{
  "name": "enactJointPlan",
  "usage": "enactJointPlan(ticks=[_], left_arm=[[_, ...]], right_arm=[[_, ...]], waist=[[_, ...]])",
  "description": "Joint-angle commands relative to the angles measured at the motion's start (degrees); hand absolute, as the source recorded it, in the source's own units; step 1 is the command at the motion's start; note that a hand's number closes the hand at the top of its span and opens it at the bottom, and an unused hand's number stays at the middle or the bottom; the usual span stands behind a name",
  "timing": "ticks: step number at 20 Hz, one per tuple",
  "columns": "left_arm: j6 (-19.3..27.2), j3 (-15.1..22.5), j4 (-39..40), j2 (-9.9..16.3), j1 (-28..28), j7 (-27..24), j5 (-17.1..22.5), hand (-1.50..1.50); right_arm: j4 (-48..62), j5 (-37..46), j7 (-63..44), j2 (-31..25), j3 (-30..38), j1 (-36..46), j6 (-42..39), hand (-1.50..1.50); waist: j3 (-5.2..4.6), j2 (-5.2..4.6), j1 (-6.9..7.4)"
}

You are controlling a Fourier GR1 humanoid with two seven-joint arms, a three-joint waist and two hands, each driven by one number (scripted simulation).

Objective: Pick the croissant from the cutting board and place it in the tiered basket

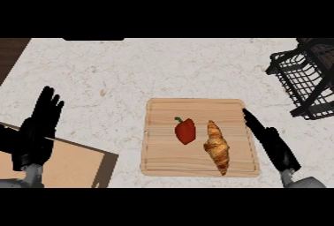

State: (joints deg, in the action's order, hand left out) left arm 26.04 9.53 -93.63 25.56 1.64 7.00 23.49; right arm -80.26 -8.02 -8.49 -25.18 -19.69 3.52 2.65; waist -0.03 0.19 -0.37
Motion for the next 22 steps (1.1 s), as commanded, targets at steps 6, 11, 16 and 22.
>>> enactJointPlan(ticks=[6, 11, 16, 22], left_arm=[[-0.4, 4.3, 2.8, 1.5, -8.6, -1.3, -6.5, 0.0], [-0.8, 3.9, 0.8, 0.7, -11.0, -1.0, -5.7, 0.0], [-0.2, 7.2, 2.5, -2.4, -11.4, -3.1, -8.9, 0.0], [-0.6, 6.1, 0.9, -0.6, -9.6, -1.2, -9.1, 0.0]], right_arm=[[-14.7, 5.5, 11.2, -0.5, 14.7, 8.1, 17.9, 1.5], [-12.8, 3.2, 6.8, 10.1, 25.5, 0.8, 38.7, -1.5], [-24.0, 4.0, 10.9, 12.0, 22.1, -6.4, 37.8, -1.5], [-25.0, 11.9, -1.6, 5.3, 9.9, -16.7, 31.3, -1.5]], waist=[[-0.06, 0.64, -3.58], [0.03, 0.28, -6.47], [-0.15, 0.17, -4.44], [-0.52, -0.57, -2.83]])
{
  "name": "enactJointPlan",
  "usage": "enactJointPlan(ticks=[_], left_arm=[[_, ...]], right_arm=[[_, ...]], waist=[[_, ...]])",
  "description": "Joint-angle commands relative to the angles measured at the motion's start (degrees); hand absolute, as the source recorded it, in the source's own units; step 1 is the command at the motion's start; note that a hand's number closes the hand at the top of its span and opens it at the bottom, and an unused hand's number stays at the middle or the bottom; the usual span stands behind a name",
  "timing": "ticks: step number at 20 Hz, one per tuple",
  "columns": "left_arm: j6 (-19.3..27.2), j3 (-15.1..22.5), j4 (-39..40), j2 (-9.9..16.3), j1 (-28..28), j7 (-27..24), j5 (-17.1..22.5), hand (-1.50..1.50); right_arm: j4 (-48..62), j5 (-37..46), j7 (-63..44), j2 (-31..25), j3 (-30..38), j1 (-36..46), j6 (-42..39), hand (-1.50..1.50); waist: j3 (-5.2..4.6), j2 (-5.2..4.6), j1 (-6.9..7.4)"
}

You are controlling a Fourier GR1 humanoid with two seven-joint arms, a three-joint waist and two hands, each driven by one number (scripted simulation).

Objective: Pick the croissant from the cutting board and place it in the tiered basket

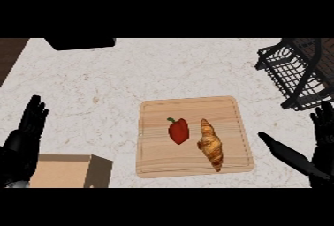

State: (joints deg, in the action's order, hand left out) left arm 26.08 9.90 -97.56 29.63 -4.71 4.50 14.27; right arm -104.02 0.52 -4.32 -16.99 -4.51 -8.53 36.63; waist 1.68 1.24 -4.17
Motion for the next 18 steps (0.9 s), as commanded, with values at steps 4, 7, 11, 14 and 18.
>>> enactJointPlan(ticks=[4, 7, 11, 14, 18], left_arm=[[-2.2, 4.7, 5.6, -3.5, -4.2, 0.6, 1.0, 0.0], [-1.5, 6.1, 4.2, -3.6, -2.7, 2.3, 0.1, 0.0], [-1.8, 6.5, 3.9, -3.8, -2.8, 2.1, 0.4, 0.0], [-1.6, 7.5, 4.3, -4.9, -2.5, 1.4, 0.1, 0.0], [-3.2, 6.8, 5.6, -3.3, -1.2, 1.6, 1.1, 0.0]], right_arm=[[-4.2, 9.5, -13.8, -10.7, -8.7, -7.9, -6.5, -1.5], [-5.3, 15.3, -21.0, -15.2, -11.3, -8.3, -8.8, -1.5], [-9.0, 23.0, -31.5, -18.5, -12.9, -9.2, -9.9, -1.5], [-11.9, 27.5, -40.4, -18.5, -13.0, -6.1, -10.9, -1.5], [-13.5, 35.1, -50.4, -16.8, -16.8, -3.5, -13.6, -1.5]], waist=[[-2.71, -1.87, 1.54], [-2.74, -2.16, 2.17], [-2.69, -1.89, 2.62], [-2.57, -1.92, 3.53], [-2.47, -2.02, 4.31]])
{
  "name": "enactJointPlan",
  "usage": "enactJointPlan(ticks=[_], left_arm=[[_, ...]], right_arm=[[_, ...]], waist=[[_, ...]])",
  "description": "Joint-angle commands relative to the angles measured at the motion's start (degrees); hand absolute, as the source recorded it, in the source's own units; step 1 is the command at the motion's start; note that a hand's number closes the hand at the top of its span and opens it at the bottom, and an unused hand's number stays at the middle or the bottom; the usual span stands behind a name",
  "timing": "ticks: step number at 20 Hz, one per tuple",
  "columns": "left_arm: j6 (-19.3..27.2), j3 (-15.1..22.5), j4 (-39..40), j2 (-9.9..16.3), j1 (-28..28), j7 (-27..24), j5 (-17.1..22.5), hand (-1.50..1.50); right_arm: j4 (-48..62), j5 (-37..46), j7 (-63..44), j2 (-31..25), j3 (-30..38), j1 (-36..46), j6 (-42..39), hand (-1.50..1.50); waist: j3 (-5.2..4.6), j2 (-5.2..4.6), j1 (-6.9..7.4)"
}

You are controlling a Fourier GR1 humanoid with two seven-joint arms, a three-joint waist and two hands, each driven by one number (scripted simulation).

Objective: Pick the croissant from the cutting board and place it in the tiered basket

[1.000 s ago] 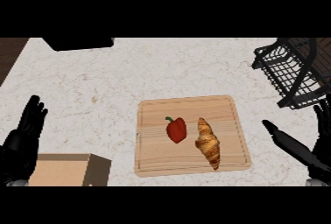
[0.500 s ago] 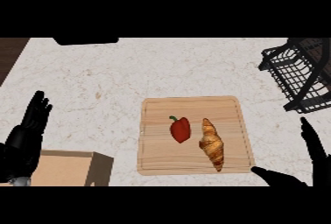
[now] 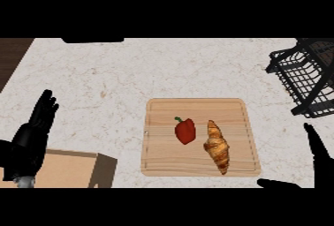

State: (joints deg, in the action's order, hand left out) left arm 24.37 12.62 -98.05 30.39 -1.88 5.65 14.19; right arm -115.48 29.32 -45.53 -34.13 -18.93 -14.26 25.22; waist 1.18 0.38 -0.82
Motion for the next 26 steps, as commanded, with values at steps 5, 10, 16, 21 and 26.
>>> enactJointPlan(ticks=[5, 10, 16, 21, 26], left_arm=[[0.9, 7.0, 6.9, -6.1, -2.0, 0.7, -0.6, 0.0], [0.5, 7.5, 5.8, -4.8, -3.6, 0.4, 0.3, 0.0], [2.0, 9.0, 6.3, -5.8, -3.7, 0.0, -0.3, 0.0], [2.8, 9.8, 7.0, -6.2, -3.5, -0.2, -0.6, 0.0], [2.5, 9.5, 5.6, -5.1, -3.4, 0.3, 0.0, 0.0]], right_arm=[[-1.8, 12.4, -18.2, 1.5, -5.5, 7.9, -9.4, -1.5], [1.3, 16.5, -25.8, 5.3, -9.7, 9.0, -16.0, -1.5], [4.7, 18.9, -29.2, 12.0, -11.7, 13.2, -20.3, -1.5], [8.2, 22.2, -30.1, 18.6, -14.0, 16.3, -21.7, -1.5], [12.9, 21.3, -32.1, 21.6, -11.9, 18.2, -27.6, -1.5]], waist=[[-1.71, -1.24, 1.2], [-1.72, -1.22, 1.8], [-1.59, -1.22, 1.73], [-1.57, -1.17, 1.3], [-1.59, -1.26, 1.35]])
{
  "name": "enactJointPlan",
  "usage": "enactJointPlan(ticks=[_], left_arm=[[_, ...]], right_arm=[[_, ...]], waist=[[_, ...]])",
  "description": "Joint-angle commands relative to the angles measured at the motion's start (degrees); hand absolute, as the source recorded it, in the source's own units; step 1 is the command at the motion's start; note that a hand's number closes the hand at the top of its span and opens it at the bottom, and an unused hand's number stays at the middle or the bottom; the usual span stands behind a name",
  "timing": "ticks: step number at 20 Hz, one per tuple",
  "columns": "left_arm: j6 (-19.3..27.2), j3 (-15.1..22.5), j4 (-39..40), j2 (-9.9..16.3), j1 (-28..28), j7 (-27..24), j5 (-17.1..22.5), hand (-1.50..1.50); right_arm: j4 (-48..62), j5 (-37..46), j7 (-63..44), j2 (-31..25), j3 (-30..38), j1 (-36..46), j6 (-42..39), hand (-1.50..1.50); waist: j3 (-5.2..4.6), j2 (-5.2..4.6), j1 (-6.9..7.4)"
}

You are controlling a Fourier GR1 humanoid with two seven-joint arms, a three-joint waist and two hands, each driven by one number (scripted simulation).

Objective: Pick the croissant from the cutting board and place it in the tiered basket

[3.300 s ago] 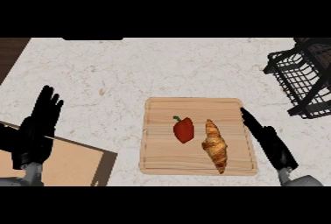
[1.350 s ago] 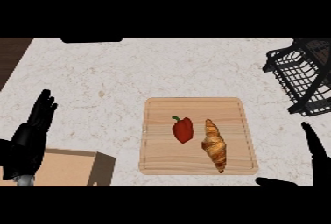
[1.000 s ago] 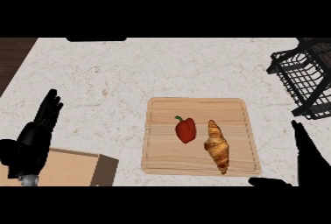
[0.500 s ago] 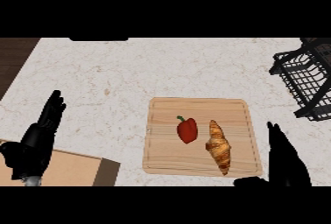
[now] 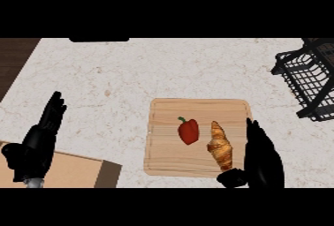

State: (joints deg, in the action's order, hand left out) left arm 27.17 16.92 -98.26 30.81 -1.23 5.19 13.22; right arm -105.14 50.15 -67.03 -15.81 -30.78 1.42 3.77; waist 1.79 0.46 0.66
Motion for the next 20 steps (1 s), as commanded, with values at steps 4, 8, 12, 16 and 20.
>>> enactJointPlan(ticks=[4, 8, 12, 16, 20], left_arm=[[-0.2, 4.5, 6.7, -5.5, -5.2, -0.6, 1.4, 0.0], [0.1, 4.8, 6.2, -5.2, -4.7, 0.3, 1.6, 0.0], [-0.3, 4.6, 7.9, -5.3, -5.0, -1.7, 1.8, 0.0], [0.7, 4.4, 6.7, -4.8, -4.3, 0.4, 1.9, 0.0], [0.1, 5.4, 7.2, -5.4, -4.7, -1.3, 1.9, 0.0]], right_arm=[[5.0, 0.1, -10.3, 5.8, 1.6, 3.0, -8.0, -1.5], [7.9, 1.1, -10.7, 9.5, 2.8, 4.2, -8.9, -1.5], [9.3, 1.5, -10.0, 11.7, 4.2, 5.5, -11.5, -1.5], [11.7, 2.9, -10.2, 14.2, 4.9, 5.8, -13.1, -1.5], [13.8, 2.1, -9.2, 15.7, 7.0, 7.0, -13.1, -1.5]], waist=[[-2.18, -1.24, -0.32], [-2.08, -1.13, -0.62], [-2.16, -1.25, -0.93], [-2.06, -1.01, -1.15], [-2.08, -1.2, -1.11]])
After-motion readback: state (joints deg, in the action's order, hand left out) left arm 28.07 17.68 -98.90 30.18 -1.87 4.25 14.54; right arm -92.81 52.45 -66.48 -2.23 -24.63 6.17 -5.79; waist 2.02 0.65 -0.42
